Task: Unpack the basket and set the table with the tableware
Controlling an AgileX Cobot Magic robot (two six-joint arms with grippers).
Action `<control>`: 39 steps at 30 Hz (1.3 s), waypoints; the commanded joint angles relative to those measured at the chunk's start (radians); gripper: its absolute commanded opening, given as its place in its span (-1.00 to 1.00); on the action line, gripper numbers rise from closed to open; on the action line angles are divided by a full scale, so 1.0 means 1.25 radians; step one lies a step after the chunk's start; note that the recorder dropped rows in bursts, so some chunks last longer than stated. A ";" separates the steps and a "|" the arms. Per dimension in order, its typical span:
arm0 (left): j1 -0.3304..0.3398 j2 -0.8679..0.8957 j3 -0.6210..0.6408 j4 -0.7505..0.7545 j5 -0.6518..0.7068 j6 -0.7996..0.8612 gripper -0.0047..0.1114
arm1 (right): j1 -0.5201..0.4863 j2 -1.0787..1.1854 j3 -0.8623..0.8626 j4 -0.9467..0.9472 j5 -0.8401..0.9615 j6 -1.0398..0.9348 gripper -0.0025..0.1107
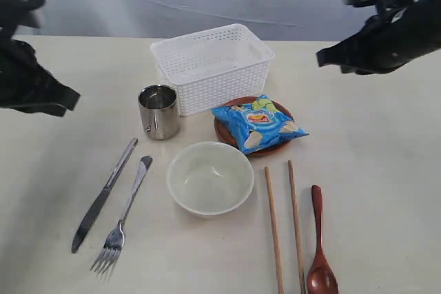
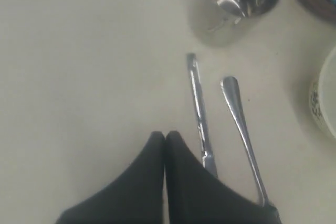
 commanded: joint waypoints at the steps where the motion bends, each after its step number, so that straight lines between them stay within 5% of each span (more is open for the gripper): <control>1: -0.086 0.065 0.002 0.031 -0.014 -0.020 -0.92 | -0.074 -0.039 0.004 0.014 -0.042 -0.014 -0.96; 13: -0.169 0.091 -0.019 0.157 0.038 -0.208 -0.92 | -0.078 -0.060 0.004 0.014 -0.015 -0.014 -0.96; 18: -0.267 0.104 -0.019 0.371 0.049 -0.391 -0.92 | -0.078 -0.060 0.004 0.014 -0.012 -0.014 -0.96; 21: -0.280 0.104 -0.019 0.507 0.065 -0.557 -0.92 | -0.078 -0.060 0.004 0.014 -0.011 -0.014 -0.96; 39: -0.280 0.104 0.009 0.388 -0.001 -0.535 -0.82 | -0.078 -0.060 0.004 0.047 0.000 -0.020 -0.96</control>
